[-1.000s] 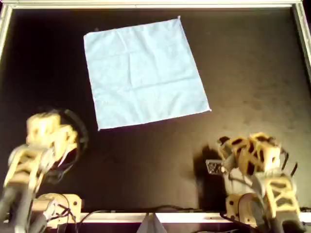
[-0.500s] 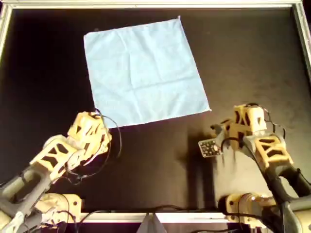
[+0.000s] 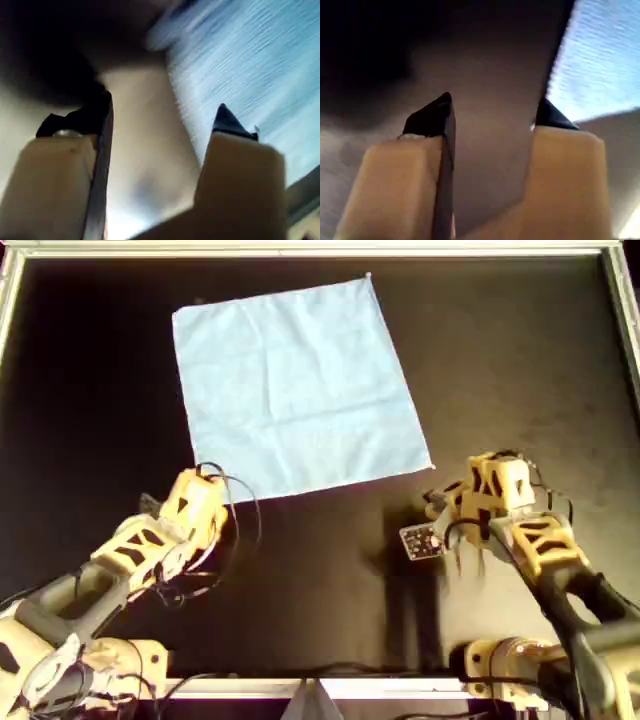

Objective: Fold a cloth

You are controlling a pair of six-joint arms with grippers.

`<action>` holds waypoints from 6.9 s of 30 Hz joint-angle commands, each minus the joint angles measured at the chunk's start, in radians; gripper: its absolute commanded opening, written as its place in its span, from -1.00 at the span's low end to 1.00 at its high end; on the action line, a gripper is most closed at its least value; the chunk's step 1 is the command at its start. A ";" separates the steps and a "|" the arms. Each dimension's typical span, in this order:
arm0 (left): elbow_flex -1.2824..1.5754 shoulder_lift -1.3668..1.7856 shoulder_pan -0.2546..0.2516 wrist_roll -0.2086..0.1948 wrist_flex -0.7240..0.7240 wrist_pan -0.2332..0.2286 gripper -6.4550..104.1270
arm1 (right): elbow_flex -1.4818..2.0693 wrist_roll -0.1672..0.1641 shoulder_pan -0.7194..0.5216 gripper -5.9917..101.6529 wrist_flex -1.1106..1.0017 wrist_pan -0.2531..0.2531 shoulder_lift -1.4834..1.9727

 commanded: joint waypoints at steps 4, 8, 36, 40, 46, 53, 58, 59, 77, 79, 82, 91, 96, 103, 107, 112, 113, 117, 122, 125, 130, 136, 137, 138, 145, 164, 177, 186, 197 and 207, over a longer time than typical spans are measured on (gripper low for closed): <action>-0.057 0.008 -0.032 0.000 -0.032 -0.086 0.42 | -0.213 0.008 -0.002 0.33 -0.044 -0.005 -0.146; -0.058 -0.038 -0.031 0.000 -0.034 -0.086 0.42 | -0.307 0.008 -0.002 0.33 -0.044 -0.005 -0.258; -0.184 -0.225 -0.018 -0.149 -0.037 -0.084 0.42 | -0.615 0.049 0.006 0.33 -0.028 0.009 -0.495; -0.192 -0.261 -0.017 -0.149 -0.037 -0.091 0.42 | -0.670 0.049 0.006 0.33 -0.025 0.008 -0.545; -0.216 -0.278 -0.017 -0.149 -0.037 -0.097 0.41 | -0.749 0.049 0.006 0.32 0.023 0.003 -0.592; -0.216 -0.291 -0.017 -0.140 -0.037 -0.101 0.42 | -0.742 0.049 0.006 0.32 0.038 -0.005 -0.601; -0.216 -0.290 -0.017 -0.137 -0.035 -0.101 0.40 | -0.724 0.037 0.006 0.32 0.038 -0.005 -0.588; -0.216 -0.290 -0.017 -0.137 -0.035 -0.103 0.40 | -0.724 0.037 0.006 0.32 0.038 -0.005 -0.588; -0.219 -0.285 -0.018 -0.135 -0.034 -0.098 -0.54 | -0.756 0.049 0.006 -0.62 0.035 -0.006 -0.594; -0.227 -0.285 -0.018 -0.135 -0.035 -0.089 -0.75 | -0.756 0.049 0.006 -0.72 0.035 -0.006 -0.595; -0.255 -0.290 -0.018 -0.138 -0.035 -0.089 -0.95 | -0.756 0.049 0.005 -0.83 0.035 -0.006 -0.600; -0.253 -0.293 -0.018 -0.133 -0.034 -0.101 -0.90 | -0.747 0.049 0.005 -0.88 0.037 -0.006 -0.589; -0.238 -0.287 -0.018 -0.133 -0.031 -0.101 -0.90 | -0.719 0.051 0.003 -0.88 0.037 -0.006 -0.580; -0.235 -0.285 -0.018 -0.132 -0.012 -0.103 -0.90 | -0.580 0.051 0.003 -0.88 0.038 -0.006 -0.451; -0.235 -0.273 -0.018 -0.132 -0.012 -0.103 -0.90 | -0.456 0.051 0.005 -0.88 0.038 -0.006 -0.301; -0.199 -0.189 -0.017 -0.132 -0.011 -0.103 -0.90 | -0.359 0.049 0.005 -0.88 0.038 -0.008 -0.230; -0.187 -0.179 -0.017 -0.132 -0.011 -0.103 -0.90 | -0.345 0.049 0.005 -0.88 0.038 -0.006 -0.232; -0.138 -0.152 -0.018 -0.132 -0.011 -0.103 -0.90 | -0.282 0.049 0.005 -0.88 0.038 -0.006 -0.225; -0.094 -0.117 -0.034 -0.132 -0.011 -0.087 -0.90 | -0.216 0.049 0.005 -0.88 0.038 -0.006 -0.225; -0.092 -0.118 -0.028 -0.132 -0.011 -0.087 -0.90 | -0.207 0.049 0.005 -0.88 0.038 -0.006 -0.222; -0.092 -0.118 -0.034 -0.132 -0.011 -0.092 -0.90 | -0.206 0.051 0.005 -0.88 0.038 -0.006 -0.222; -0.115 -0.118 -0.020 -0.132 -0.012 -0.101 -0.90 | -0.239 0.051 0.003 -0.88 0.038 -0.006 -0.221; -0.118 -0.117 -0.021 -0.132 -0.014 -0.101 -0.90 | -0.252 0.051 0.003 -0.88 0.038 -0.006 -0.219; -0.127 -0.117 -0.020 -0.132 -0.014 -0.103 -0.90 | -0.265 0.051 0.003 -0.88 0.038 -0.006 -0.210; -0.293 -0.118 -0.018 -0.094 -0.014 -0.104 -0.90 | -0.367 0.051 -0.006 -0.88 0.038 -0.005 -0.123; -0.813 -0.382 0.210 0.104 -0.031 -0.087 -0.90 | -1.002 0.049 -0.011 -0.88 0.017 0.000 -0.543; -1.284 -0.730 0.213 0.109 -0.031 -0.101 -0.89 | -1.508 0.035 -0.017 -0.88 0.017 0.009 -0.891; -1.489 -0.891 0.262 0.110 -0.031 -0.087 -0.89 | -1.779 0.034 -0.018 -0.88 0.017 0.011 -1.081; -1.789 -1.129 0.267 0.110 -0.031 -0.086 -0.89 | -2.052 0.032 -0.025 -0.88 0.017 0.011 -1.284; -2.072 -1.325 0.267 0.110 -0.031 -0.091 -0.89 | -2.289 0.032 -0.063 -0.88 0.017 -0.003 -1.465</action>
